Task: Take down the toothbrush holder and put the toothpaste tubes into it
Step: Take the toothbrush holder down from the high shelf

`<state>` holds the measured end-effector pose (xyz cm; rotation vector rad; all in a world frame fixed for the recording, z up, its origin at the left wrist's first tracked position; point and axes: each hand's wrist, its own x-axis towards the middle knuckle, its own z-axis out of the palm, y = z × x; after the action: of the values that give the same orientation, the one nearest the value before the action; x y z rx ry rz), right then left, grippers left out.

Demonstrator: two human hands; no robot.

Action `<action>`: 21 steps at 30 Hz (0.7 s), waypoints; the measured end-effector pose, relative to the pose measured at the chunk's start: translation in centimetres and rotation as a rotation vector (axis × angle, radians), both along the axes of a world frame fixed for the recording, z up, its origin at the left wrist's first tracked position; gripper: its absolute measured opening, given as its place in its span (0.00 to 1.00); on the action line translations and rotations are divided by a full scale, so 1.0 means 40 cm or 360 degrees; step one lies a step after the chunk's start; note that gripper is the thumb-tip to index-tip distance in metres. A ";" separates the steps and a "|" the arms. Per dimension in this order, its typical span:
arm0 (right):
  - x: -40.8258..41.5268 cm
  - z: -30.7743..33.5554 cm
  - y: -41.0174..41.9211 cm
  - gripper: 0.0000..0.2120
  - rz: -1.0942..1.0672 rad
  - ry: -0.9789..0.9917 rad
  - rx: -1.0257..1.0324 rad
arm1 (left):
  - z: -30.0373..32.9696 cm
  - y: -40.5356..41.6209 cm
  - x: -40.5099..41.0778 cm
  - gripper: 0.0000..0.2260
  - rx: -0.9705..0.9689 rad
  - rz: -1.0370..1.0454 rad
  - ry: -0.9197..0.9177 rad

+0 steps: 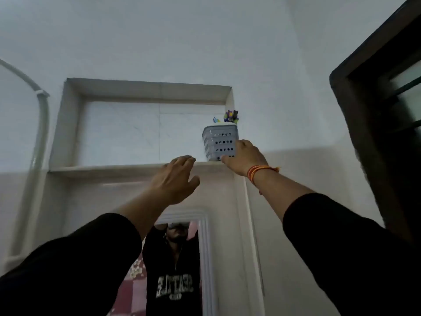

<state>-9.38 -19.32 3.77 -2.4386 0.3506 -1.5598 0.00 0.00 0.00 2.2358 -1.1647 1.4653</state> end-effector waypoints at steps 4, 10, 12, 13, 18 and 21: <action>0.116 0.035 -0.037 0.34 -0.0032 0.0050 -0.0074 | 0.030 -0.074 0.109 0.32 0.0032 0.0035 0.0047; 0.259 0.017 -0.012 0.33 -0.0296 -0.0159 -0.0124 | -0.036 -0.131 0.269 0.36 -0.0086 0.0063 -0.0180; 0.275 0.009 0.006 0.31 -0.0347 -0.0270 -0.0190 | -0.048 -0.140 0.295 0.37 -0.0130 -0.0053 -0.0222; 0.277 0.013 0.006 0.28 -0.0347 -0.0331 -0.0219 | -0.049 -0.143 0.303 0.38 -0.0135 -0.0076 -0.0237; 0.268 0.072 -0.016 0.31 -0.0290 -0.0590 -0.0129 | -0.043 -0.141 0.316 0.40 -0.0116 -0.0122 -0.0197; 0.281 0.110 -0.011 0.48 -0.0108 -0.0509 0.0185 | -0.036 -0.134 0.308 0.39 -0.0092 -0.0163 -0.0137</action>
<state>1.86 -19.75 8.15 -2.0667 0.4530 -1.8645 12.34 -5.36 -1.45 2.0621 -1.2268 1.5472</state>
